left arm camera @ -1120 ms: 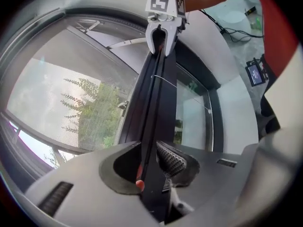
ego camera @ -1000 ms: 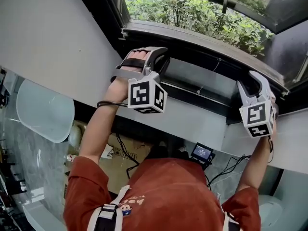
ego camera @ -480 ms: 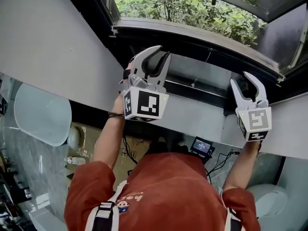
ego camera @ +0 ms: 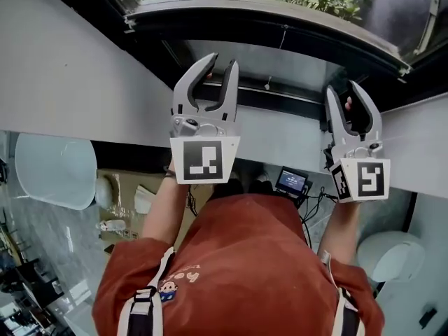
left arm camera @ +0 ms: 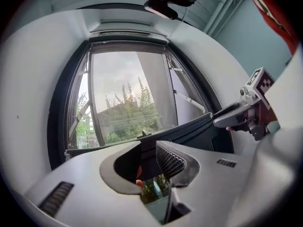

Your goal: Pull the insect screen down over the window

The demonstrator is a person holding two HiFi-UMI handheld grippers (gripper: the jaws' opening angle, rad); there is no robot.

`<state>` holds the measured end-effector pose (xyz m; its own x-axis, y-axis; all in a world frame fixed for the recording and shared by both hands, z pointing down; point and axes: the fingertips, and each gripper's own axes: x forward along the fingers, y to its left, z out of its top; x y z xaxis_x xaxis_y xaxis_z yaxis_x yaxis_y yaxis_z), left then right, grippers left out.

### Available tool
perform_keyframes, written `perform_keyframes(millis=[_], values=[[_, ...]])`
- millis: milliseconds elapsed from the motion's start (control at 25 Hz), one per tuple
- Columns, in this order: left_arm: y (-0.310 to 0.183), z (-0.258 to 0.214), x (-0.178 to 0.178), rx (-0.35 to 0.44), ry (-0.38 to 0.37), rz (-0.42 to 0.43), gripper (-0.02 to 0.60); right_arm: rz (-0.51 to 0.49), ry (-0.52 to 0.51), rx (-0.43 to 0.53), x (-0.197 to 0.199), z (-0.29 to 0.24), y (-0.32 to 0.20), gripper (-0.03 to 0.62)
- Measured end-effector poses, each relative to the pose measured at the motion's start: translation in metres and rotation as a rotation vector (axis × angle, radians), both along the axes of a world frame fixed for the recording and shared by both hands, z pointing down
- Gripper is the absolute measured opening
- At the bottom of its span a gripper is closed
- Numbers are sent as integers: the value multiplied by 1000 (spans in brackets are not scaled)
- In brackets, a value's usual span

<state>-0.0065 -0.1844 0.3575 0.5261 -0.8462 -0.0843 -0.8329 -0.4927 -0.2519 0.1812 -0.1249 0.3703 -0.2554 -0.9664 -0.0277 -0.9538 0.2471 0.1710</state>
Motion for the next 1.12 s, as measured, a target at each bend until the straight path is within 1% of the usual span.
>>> perform_keyframes(millis=[80,120,200,280,320,360,400,480,640,800,920,1120], values=[[5,4,-1,-33,55,-9,98,20,-43,27,-1,-1,7,169],[7,6,-2,-49,82,-15,97,34,-61,38,-1,-2,10,157],[10,7,-6,-72,132,-37,83,62,-89,62,0,-3,13,129],[11,7,-11,-74,156,-67,48,84,-114,89,0,-6,12,79],[12,7,-12,-72,154,-77,25,97,-122,99,-1,-6,11,59],[12,8,-13,-71,147,-82,15,113,-124,107,-1,-6,11,27],[13,9,-13,-69,137,-84,8,128,-124,112,-1,-6,11,11],[14,12,-12,-71,124,-80,6,148,-132,114,-3,-5,10,9],[16,16,-12,-93,147,-70,6,158,-138,117,-8,-5,6,9],[15,15,-10,-73,119,-71,6,142,-119,120,-12,-7,3,9],[15,13,-3,-55,113,-65,6,144,-110,123,-8,-7,3,9],[16,12,0,-53,107,-63,6,148,-105,121,-5,-5,4,9]])
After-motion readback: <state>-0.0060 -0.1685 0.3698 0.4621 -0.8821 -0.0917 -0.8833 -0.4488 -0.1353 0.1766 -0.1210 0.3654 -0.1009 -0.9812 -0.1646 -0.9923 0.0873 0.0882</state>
